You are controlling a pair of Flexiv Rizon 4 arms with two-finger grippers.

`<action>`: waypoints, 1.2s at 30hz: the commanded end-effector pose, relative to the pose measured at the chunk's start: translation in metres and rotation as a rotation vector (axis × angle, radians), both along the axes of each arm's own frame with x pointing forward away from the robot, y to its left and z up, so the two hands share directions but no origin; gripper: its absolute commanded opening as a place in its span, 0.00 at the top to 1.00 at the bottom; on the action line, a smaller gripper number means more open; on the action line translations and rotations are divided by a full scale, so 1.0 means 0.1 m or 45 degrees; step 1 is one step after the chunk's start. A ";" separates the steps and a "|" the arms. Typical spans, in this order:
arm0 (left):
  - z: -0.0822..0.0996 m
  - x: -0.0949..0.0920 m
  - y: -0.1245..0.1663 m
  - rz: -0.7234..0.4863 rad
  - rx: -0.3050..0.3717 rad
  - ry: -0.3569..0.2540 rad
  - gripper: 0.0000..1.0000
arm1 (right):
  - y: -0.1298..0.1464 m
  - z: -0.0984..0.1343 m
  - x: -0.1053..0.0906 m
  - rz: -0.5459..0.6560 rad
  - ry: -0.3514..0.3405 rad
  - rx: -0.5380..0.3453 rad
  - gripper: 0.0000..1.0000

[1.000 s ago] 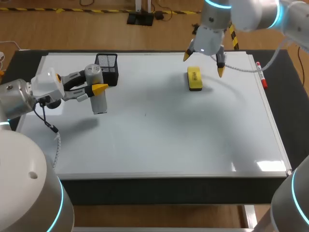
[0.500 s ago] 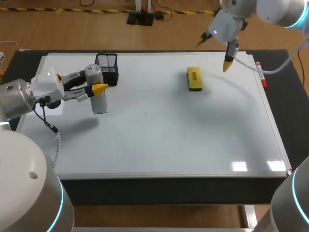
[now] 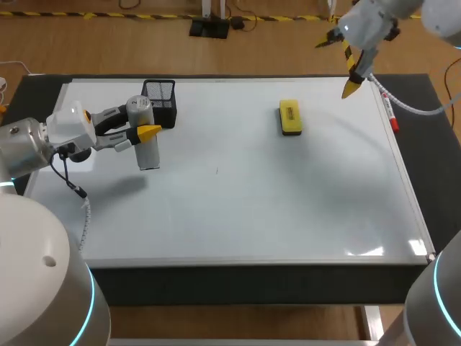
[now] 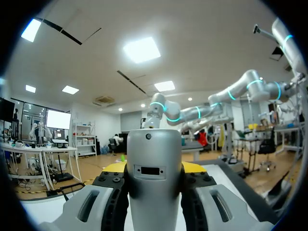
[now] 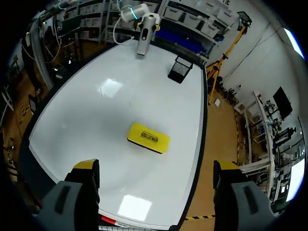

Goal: Pick up the inspection probe, press it on each red-marked spot on the whiteboard one by one, put down the probe, pick up the eraser, and wipe off all the red marks.

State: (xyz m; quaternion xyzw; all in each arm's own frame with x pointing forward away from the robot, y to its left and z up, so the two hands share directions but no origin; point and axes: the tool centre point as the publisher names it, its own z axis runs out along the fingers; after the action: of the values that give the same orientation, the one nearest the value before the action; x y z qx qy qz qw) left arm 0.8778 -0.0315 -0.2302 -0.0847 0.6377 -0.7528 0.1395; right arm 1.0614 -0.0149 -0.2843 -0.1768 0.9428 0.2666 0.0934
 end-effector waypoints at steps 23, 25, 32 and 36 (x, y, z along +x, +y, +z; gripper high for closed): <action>0.01 -0.01 0.00 0.003 0.000 -0.001 1.00 | -0.09 0.16 -0.09 -0.039 0.016 0.024 0.00; 0.01 -0.01 0.00 0.003 0.000 -0.001 1.00 | -0.09 0.16 -0.09 -0.039 0.016 0.024 0.00; 0.20 0.20 0.00 -0.059 0.023 0.011 1.00 | -0.09 0.16 -0.09 -0.039 0.016 0.024 0.00; 0.38 0.42 -0.02 -0.123 0.020 -0.006 1.00 | -0.09 0.16 -0.09 -0.039 0.016 0.024 0.00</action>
State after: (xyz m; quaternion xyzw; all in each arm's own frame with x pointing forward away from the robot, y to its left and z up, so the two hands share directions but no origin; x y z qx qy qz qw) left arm 0.8978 -0.0339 -0.2014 -0.0696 0.6423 -0.7526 0.1274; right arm 1.0515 -0.0234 -0.2685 -0.1588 0.9429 0.2770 0.0947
